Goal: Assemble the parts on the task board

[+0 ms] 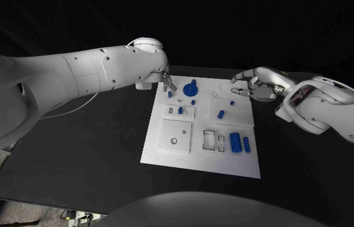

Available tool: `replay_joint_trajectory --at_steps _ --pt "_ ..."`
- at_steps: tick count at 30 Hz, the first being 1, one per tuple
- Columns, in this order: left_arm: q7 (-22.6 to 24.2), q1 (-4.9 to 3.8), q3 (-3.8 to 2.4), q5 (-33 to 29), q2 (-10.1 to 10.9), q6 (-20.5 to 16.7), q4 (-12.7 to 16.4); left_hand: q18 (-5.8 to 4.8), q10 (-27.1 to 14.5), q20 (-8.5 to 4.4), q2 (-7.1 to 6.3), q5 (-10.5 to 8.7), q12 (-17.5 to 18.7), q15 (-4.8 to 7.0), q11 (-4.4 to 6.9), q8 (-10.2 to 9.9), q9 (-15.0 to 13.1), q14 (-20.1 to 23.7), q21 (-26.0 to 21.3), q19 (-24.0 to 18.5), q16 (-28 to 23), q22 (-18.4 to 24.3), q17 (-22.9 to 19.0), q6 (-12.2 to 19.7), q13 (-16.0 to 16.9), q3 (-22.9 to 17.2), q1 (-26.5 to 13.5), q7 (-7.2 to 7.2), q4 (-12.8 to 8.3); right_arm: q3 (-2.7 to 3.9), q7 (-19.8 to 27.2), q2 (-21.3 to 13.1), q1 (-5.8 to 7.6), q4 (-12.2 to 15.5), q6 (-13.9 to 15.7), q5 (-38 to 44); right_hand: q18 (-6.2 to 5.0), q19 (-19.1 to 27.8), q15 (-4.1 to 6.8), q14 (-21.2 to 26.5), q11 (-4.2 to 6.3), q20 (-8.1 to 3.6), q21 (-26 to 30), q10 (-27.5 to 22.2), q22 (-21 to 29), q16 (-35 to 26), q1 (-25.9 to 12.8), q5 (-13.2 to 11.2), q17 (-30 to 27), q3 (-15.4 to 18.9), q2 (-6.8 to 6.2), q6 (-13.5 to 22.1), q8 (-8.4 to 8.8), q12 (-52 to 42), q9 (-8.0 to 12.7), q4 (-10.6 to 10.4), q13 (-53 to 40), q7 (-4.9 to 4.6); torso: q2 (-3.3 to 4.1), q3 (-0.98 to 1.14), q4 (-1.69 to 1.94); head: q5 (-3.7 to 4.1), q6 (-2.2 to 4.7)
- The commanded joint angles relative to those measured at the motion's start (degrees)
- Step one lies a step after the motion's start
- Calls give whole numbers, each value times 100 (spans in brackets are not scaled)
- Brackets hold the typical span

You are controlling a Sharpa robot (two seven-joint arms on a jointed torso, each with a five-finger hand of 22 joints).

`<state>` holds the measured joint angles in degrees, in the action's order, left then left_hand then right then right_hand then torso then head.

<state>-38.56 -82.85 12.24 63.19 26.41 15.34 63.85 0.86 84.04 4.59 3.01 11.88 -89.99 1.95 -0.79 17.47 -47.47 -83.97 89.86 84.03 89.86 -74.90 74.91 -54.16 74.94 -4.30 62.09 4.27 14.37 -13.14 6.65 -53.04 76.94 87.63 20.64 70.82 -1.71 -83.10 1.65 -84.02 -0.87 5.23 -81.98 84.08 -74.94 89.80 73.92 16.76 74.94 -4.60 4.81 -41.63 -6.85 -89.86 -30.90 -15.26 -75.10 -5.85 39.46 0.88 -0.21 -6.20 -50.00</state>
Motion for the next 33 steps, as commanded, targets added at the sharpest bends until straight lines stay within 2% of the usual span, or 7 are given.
replay_joint_trajectory --at_steps 1,22,33 --pt "35 15 -2 -71 -15 17 14 -86 596 -21 9 29 -1 14 31 -37 -8 -603 14 597 14 -1510 1509 -26 1506 -15 26 -3 1 0 8 0 -3 8 -76 32 -52 -33 -17 -598 -35 -18 -19 592 -1214 20 50 34 1506 -26 4 -46 9 -14 -10 14 -1490 -15 0 0 0 1 0" --pt "11 76 8 -103 -43 148 -1 -77 596 -26 37 96 -1 22 40 -51 -20 -603 -16 570 14 -1493 1509 -55 1506 -55 96 -14 -24 0 13 -5 -4 10 -84 32 -52 -33 -17 -598 -35 -18 -19 592 -1214 20 50 34 1506 -26 4 -46 9 -14 -10 14 -1490 -15 0 0 -1 2 0" --pt "9 84 9 -119 -47 164 -4 -74 596 -50 36 448 -1 49 71 -83 -29 -603 -25 563 14 -1489 1509 -131 1506 -139 213 -51 -78 0 5 -3 -4 4 -98 32 -55 -27 -17 -598 -36 -19 -11 592 -1211 20 59 53 1506 -33 7 -62 7 -14 -10 17 -1490 -18 0 1 -2 6 0"
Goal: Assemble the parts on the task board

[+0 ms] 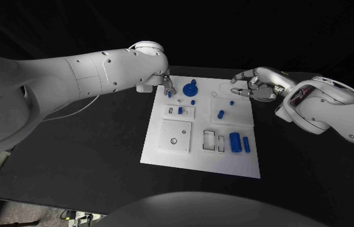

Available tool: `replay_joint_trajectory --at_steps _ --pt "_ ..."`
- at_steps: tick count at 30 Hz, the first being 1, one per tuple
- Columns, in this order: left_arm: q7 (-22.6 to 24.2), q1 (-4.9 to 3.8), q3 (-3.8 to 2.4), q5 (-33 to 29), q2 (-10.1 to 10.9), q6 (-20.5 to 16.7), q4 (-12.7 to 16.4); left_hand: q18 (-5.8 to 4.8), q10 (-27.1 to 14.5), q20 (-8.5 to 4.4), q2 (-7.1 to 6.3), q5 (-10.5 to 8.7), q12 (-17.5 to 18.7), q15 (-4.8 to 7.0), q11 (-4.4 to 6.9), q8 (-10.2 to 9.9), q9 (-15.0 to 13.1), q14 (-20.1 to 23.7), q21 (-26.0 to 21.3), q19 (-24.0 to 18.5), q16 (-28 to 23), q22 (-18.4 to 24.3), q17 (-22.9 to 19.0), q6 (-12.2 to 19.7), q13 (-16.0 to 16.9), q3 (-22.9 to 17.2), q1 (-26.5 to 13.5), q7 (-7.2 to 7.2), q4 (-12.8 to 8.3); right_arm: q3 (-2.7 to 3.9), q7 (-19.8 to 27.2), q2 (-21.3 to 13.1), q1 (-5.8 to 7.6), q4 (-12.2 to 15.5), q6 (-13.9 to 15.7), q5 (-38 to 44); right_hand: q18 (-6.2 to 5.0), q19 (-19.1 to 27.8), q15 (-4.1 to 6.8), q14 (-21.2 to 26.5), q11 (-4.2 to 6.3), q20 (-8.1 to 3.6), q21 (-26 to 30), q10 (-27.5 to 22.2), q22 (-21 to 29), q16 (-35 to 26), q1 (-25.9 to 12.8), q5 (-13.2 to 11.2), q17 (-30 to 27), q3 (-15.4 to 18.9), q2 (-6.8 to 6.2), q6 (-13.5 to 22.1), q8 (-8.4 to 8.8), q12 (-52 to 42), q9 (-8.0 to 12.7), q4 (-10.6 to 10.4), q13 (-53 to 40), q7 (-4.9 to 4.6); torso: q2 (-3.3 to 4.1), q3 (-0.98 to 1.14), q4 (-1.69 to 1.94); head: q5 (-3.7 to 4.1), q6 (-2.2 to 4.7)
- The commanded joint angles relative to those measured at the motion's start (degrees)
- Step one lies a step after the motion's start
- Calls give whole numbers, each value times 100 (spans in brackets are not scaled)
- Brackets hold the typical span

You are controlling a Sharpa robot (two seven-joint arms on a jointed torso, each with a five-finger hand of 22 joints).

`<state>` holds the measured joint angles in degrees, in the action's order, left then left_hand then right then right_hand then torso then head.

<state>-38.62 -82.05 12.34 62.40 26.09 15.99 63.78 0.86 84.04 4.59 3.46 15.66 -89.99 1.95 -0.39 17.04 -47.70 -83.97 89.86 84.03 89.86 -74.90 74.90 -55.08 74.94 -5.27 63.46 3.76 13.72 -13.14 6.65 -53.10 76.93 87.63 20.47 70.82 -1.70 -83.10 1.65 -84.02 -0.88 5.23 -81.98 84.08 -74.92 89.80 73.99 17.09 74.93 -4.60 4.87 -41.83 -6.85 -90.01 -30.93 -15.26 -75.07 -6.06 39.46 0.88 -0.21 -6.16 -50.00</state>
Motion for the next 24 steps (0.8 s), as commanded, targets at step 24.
replay_joint_trajectory --at_steps 24 --pt "23 29 2 -57 -37 86 -34 -63 596 -84 11 484 -1 84 69 -89 -11 -603 -63 532 14 -1470 1510 -133 1506 -241 225 -38 -87 0 5 8 -4 -6 -82 32 -58 -19 -17 -598 -37 -20 -1 592 -1209 20 69 39 1507 -46 8 -83 -5 1 -13 23 -1493 -1 -1 1 -1 20 0"
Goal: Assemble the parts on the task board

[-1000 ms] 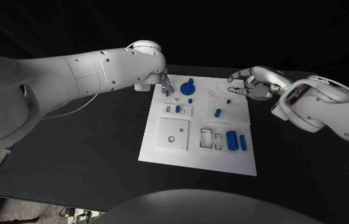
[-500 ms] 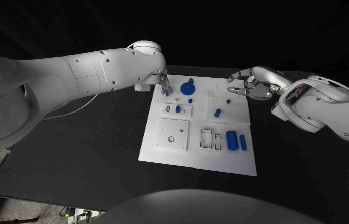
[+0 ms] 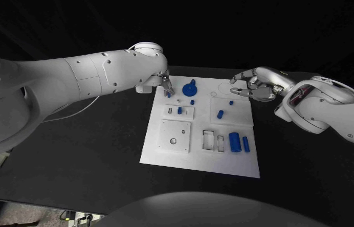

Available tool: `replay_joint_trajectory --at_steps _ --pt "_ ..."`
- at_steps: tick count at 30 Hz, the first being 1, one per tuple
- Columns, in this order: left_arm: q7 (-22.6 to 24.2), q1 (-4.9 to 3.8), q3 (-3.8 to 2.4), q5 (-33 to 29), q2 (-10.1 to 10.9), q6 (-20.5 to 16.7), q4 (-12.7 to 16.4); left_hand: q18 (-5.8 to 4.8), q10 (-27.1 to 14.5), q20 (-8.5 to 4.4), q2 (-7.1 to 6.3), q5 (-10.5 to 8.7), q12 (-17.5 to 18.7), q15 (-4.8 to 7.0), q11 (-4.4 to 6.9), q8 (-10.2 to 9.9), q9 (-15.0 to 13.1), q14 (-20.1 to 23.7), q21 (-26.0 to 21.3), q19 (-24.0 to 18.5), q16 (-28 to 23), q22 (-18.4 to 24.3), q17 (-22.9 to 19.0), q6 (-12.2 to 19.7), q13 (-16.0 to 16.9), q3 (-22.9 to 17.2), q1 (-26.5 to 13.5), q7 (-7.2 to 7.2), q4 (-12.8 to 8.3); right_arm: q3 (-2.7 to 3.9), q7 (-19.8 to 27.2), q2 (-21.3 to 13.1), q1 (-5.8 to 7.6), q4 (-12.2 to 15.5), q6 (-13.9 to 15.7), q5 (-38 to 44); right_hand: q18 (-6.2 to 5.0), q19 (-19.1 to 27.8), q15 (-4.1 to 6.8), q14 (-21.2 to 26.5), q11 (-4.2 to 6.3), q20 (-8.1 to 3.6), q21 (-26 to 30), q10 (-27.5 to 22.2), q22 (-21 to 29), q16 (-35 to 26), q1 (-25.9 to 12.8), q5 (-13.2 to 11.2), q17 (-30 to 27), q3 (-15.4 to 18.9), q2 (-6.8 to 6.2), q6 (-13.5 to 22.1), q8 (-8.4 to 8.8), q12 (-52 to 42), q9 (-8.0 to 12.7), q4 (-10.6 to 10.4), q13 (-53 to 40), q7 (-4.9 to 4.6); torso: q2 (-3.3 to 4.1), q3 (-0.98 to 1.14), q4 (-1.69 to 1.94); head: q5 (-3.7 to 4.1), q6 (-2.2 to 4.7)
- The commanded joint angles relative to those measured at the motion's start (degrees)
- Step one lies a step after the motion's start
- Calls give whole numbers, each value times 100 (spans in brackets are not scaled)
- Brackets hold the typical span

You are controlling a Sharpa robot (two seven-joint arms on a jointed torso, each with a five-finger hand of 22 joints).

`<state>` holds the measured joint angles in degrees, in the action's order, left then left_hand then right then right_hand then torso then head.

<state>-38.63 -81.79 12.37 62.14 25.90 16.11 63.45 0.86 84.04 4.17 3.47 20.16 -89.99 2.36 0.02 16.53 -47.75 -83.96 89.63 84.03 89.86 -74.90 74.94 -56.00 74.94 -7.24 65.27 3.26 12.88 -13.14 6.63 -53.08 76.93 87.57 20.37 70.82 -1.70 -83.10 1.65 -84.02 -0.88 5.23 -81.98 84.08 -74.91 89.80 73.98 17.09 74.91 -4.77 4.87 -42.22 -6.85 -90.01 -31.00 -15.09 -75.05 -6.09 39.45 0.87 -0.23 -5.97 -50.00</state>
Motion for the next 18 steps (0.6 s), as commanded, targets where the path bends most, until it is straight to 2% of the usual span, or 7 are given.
replay_joint_trajectory --at_steps 1,18 --pt "24 4 -1 -33 -18 76 -2 -64 596 -42 12 38 -1 43 28 -38 -7 -604 -38 533 14 -1471 1506 -42 1506 -46 43 12 -1 0 7 7 -3 0 -73 32 -58 -19 -17 -598 -37 -20 -1 592 -1210 20 69 39 1509 -29 9 -44 -5 1 -6 6 -1495 1 0 1 0 4 0" --pt "24 8 1 -53 -23 81 -26 -59 596 -50 28 93 -1 52 40 -30 -21 -604 -55 519 14 -1463 1506 -91 1506 -109 63 -6 -5 0 -6 9 -4 -8 -78 32 -58 -18 -17 -598 -38 -20 1 592 -1209 20 76 45 1509 -34 11 -64 -12 1 -8 10 -1495 0 0 1 -1 7 0"
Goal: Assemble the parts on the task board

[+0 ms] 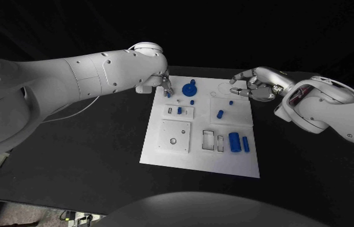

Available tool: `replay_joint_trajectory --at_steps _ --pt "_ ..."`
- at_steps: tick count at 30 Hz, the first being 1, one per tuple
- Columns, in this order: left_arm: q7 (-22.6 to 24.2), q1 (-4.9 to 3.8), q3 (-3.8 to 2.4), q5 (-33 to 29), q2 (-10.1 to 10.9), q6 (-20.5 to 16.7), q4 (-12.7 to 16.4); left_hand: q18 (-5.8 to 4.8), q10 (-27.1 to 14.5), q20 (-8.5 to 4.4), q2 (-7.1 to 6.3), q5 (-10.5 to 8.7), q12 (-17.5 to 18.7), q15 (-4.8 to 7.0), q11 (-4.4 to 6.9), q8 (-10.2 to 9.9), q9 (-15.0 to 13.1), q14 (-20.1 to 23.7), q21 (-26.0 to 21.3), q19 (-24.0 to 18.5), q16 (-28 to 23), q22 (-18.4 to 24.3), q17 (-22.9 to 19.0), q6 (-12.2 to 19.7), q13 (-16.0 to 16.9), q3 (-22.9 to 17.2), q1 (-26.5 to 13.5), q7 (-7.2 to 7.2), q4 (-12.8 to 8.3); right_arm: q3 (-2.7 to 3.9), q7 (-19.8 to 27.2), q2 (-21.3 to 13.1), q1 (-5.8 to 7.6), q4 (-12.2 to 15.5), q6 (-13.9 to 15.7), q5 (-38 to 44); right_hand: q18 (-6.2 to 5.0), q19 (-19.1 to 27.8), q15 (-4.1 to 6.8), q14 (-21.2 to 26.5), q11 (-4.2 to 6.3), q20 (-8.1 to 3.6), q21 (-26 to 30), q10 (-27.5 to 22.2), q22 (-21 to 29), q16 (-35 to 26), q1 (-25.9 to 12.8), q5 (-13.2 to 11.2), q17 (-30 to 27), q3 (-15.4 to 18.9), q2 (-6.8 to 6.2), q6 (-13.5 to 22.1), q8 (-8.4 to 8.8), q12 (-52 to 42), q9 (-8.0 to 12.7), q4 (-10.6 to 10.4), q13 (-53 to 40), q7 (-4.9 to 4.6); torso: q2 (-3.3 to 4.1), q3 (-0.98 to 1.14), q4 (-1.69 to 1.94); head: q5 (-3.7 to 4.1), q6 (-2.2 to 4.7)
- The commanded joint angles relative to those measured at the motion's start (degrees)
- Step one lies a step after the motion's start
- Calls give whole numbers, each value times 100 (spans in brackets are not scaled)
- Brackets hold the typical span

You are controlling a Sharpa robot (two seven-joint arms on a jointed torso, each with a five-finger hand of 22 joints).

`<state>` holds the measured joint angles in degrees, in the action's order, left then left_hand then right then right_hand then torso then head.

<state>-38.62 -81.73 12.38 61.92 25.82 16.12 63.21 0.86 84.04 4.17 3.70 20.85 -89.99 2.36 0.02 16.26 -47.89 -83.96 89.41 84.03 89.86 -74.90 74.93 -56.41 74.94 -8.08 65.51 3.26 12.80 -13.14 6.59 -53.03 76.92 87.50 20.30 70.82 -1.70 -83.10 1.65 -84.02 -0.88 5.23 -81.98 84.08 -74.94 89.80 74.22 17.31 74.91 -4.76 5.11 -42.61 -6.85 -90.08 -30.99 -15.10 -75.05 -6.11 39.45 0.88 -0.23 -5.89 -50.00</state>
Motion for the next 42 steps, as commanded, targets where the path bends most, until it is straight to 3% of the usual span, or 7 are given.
replay_joint_trajectory --at_steps 1,25,35,42 --pt "24 2 -1 -32 -18 82 -7 -59 596 -50 4 24 -1 52 41 -3 -7 -604 -34 519 14 -1462 1507 -51 1506 -27 41 -6 2 0 -2 4 -3 -1 -72 32 -58 -18 -17 -598 -38 -20 1 592 -1206 20 53 23 1509 -35 -13 -26 -12 8 -9 10 -1495 2 0 1 0 3 0" --pt "34 5 0 -80 -36 80 -41 -50 596 -68 58 85 -1 72 62 -5 -26 -604 -66 493 14 -1448 1507 -103 1506 -157 70 -26 4 -1 -7 -16 -4 13 -72 32 -60 -12 -18 -598 -40 -20 8 592 -1203 20 73 35 1509 -48 -9 -62 -22 8 -12 22 -1495 -1 1 -1 2 19 0" --pt "39 34 1 -148 -51 82 -72 -47 596 -88 16 -33 -1 90 79 -22 -56 -604 -76 487 14 -1445 1507 -117 1506 -374 164 -41 -96 -1 -13 -29 -4 24 -70 32 -61 -8 -19 -598 -41 -20 13 592 -1201 20 83 41 1509 -54 -8 -82 -28 8 -14 27 -1495 -2 4 0 2 40 0" --pt "45 42 1 -180 -46 47 -79 -48 596 -102 -41 -7 -1 105 95 -8 -93 -604 -77 489 14 -1446 1507 -154 1506 -549 242 -60 -211 -1 -14 -32 -4 24 -67 32 -62 -7 -19 -598 -42 -20 14 592 -1201 20 87 44 1509 -56 -8 -91 -30 8 -15 30 -1495 -2 2 0 2 32 0"
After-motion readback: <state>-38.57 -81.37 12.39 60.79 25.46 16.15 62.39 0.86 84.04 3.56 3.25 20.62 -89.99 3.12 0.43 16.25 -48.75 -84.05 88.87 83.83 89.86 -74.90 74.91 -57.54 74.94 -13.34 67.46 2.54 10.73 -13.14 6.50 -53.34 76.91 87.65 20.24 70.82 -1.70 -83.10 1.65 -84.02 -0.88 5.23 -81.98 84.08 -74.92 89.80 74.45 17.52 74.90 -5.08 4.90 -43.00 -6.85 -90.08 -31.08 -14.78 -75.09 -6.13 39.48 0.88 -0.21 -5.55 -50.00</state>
